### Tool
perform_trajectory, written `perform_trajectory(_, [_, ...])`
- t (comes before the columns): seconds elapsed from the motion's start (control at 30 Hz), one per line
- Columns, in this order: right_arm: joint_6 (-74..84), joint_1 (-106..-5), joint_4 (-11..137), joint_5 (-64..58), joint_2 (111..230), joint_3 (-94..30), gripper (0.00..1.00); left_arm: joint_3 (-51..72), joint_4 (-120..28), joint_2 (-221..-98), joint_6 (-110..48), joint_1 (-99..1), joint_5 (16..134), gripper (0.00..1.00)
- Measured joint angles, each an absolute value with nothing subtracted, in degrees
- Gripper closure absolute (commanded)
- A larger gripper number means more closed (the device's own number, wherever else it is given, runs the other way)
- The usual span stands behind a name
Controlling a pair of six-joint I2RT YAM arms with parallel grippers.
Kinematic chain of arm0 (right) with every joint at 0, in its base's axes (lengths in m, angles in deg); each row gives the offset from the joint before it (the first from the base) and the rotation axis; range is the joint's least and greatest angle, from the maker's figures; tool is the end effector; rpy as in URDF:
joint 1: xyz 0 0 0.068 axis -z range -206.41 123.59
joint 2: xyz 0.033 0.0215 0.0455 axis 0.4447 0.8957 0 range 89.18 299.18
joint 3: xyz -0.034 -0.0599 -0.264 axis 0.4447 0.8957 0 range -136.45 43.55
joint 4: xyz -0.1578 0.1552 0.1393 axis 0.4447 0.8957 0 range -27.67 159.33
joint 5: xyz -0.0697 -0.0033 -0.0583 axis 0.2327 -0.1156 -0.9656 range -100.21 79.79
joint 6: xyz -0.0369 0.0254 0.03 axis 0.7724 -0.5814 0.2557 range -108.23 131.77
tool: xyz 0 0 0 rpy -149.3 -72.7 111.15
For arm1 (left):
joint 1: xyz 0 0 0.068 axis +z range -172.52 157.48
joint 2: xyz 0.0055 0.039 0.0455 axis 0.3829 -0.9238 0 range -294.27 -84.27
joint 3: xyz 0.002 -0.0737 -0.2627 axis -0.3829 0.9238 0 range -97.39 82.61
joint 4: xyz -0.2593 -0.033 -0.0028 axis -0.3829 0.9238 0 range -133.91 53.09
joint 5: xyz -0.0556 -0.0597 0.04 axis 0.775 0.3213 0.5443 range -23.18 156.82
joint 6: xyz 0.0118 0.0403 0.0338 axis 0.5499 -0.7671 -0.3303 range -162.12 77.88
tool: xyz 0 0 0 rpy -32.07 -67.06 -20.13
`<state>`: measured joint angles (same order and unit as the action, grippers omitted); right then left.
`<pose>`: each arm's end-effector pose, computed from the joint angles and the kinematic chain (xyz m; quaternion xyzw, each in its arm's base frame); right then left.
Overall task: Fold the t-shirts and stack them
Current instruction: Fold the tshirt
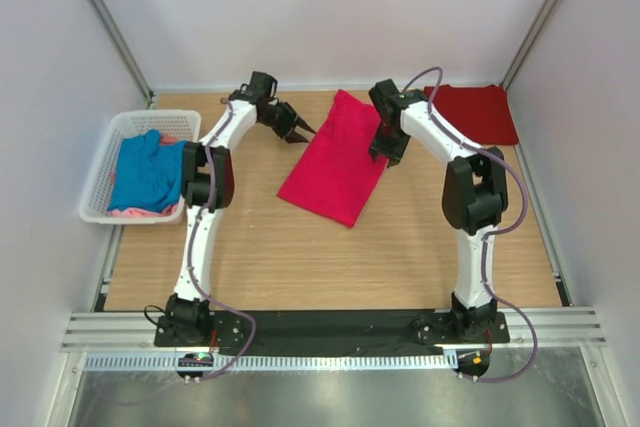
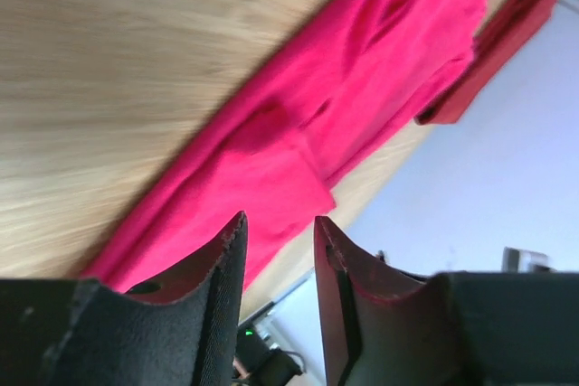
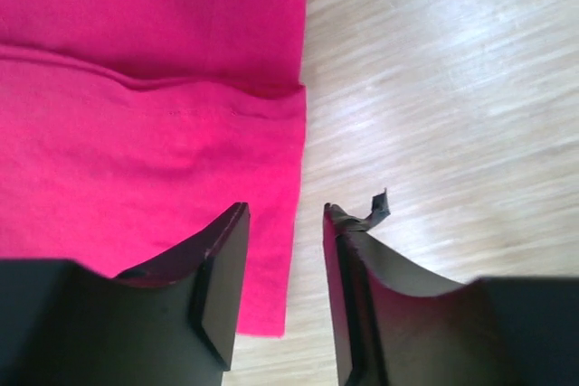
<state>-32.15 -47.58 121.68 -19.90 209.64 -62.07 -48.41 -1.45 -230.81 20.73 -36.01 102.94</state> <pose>0.4085 0.1519 0.2313 0.2060 0.9653 0.0032 0.1605 0.5268 -0.1480 0.1642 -0.3038 0.8661 -0.3964 0.0220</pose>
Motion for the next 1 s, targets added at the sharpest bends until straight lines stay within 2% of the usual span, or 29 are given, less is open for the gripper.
perform_trajectory(0.1, [-32.33, -47.49, 121.29, -18.85, 206.49, -58.95, 0.44, -48.54, 5.17, -229.69, 14.91, -35.68, 98.67, 0.62])
perform_trajectory(0.2, [-32.53, -48.1, 120.35, -15.88, 200.37, -51.86, 0.41, -44.67, 10.2, -225.21, 9.25, -35.34, 93.36, 0.61])
perform_trajectory(0.4, [-33.03, -51.36, 115.37, -8.19, 192.9, -41.2, 0.41, -27.1, 12.52, -211.03, 0.42, -34.99, 87.59, 0.61])
perform_trajectory(0.57, [-33.75, -53.78, 108.96, -1.67, 192.05, -32.67, 0.43, -16.48, 11.86, -207.92, -4.34, -35.25, 87.83, 0.6])
perform_trajectory(0.83, [-33.77, -54.0, 101.27, 3.22, 192.0, -24.74, 0.46, -12.17, 12.06, -208.12, -9.85, -36.36, 87.81, 0.62])
perform_trajectory(0.93, [-33.77, -54.0, 98.65, 4.51, 191.96, -22.29, 0.48, -11.49, 11.86, -208.1, -11.14, -36.73, 87.83, 0.71])
perform_trajectory(0.97, [-33.77, -54.02, 97.64, 4.97, 191.94, -21.33, 0.49, -10.81, 11.58, -208.1, -11.51, -36.8, 87.81, 0.76])
perform_trajectory(1.0, [-33.77, -54.07, 96.92, 5.32, 191.94, -20.5, 0.52, -9.98, 11.4, -208.1, -11.8, -36.89, 87.83, 0.86])
